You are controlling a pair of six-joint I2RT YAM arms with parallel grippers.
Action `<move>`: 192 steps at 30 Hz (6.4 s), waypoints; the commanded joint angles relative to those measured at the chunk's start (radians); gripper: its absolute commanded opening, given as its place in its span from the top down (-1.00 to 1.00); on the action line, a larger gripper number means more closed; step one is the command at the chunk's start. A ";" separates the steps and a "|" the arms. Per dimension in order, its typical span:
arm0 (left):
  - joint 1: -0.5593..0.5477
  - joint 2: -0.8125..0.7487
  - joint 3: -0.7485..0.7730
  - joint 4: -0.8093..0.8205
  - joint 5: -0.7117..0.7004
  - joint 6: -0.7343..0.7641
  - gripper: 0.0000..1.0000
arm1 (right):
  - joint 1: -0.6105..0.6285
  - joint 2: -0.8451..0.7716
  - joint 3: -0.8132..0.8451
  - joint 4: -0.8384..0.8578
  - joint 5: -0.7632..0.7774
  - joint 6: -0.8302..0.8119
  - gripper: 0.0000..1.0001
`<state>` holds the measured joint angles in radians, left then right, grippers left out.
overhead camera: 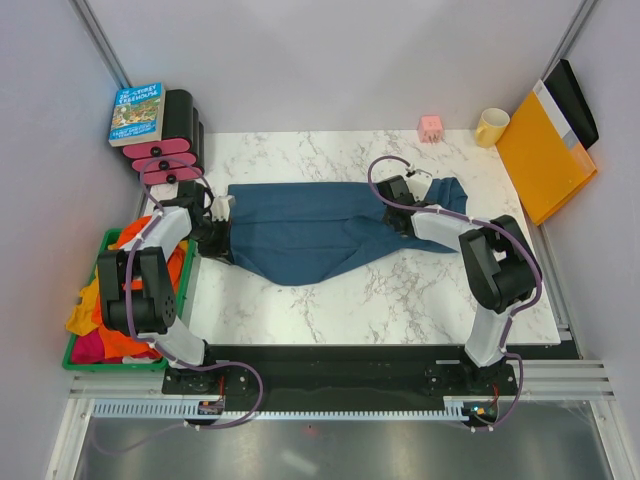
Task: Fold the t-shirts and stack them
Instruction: Grap the side of the flattened tshirt closest away from the robot with both arms, then fold the other side of the tshirt into a rectangle
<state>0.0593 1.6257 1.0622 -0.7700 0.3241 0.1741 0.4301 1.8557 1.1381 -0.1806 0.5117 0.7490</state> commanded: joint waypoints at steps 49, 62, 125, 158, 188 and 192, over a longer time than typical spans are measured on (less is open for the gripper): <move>-0.003 -0.604 0.073 -0.351 0.049 0.165 0.96 | 0.150 -1.087 -0.169 -0.813 0.223 0.112 1.00; -0.003 -0.609 -0.126 -0.262 -0.131 0.271 0.96 | 0.151 -1.178 -0.193 -0.964 0.100 0.208 1.00; 0.001 0.004 0.055 0.202 -0.270 0.048 0.97 | -0.087 0.027 0.456 -0.267 0.165 -0.254 1.00; 0.002 0.189 0.119 0.244 -0.321 0.021 0.96 | -0.145 0.171 0.489 -0.235 0.162 -0.263 1.00; -0.001 -0.026 0.156 0.238 -0.261 -0.015 -0.96 | -0.111 -0.018 0.350 -0.138 0.016 -0.247 -0.18; -0.036 -0.018 0.160 0.161 -0.117 -0.010 -0.65 | -0.080 -0.046 0.267 -0.158 -0.088 -0.200 1.00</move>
<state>0.0544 1.6154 1.1995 -0.5442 0.0792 0.1719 0.3191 1.8496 1.4704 -0.3424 0.5316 0.5087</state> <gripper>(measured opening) 0.890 0.157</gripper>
